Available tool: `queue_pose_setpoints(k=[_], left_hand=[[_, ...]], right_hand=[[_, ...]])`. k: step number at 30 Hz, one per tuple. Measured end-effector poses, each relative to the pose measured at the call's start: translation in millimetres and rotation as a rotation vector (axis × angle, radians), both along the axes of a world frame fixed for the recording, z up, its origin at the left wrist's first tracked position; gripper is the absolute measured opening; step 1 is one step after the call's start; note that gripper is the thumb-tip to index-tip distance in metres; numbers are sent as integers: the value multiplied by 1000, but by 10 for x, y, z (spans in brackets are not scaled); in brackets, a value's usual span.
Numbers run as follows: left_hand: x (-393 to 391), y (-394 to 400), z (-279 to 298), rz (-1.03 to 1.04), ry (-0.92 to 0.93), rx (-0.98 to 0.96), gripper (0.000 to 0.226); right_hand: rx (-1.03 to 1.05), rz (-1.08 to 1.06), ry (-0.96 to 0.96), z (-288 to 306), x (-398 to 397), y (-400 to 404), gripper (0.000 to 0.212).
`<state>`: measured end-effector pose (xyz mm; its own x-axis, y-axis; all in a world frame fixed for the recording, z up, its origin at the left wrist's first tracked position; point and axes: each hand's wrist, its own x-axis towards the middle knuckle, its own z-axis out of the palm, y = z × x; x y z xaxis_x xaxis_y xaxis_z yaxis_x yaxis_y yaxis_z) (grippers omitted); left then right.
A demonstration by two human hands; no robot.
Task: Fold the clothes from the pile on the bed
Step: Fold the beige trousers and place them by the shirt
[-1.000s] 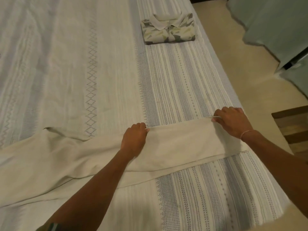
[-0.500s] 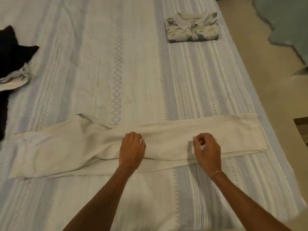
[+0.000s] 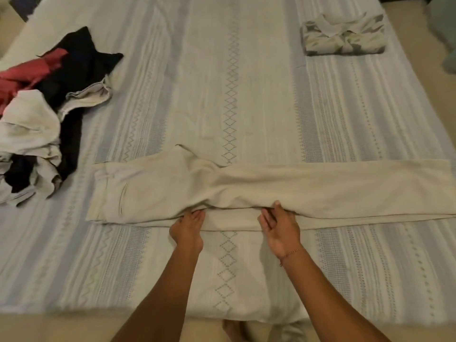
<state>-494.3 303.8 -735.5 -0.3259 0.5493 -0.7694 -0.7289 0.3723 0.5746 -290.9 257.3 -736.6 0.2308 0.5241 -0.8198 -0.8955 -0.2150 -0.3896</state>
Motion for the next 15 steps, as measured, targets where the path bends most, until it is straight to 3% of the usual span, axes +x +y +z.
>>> queue_pose_setpoints(k=[9,15], left_hand=[[-304,12,13,13,48,-87,37],[-309,-165,108,85,119,-139,30]], right_hand=[[-64,-93,-77,63,293,-80,32],[-166,-38,-482,100,474,-358,31]])
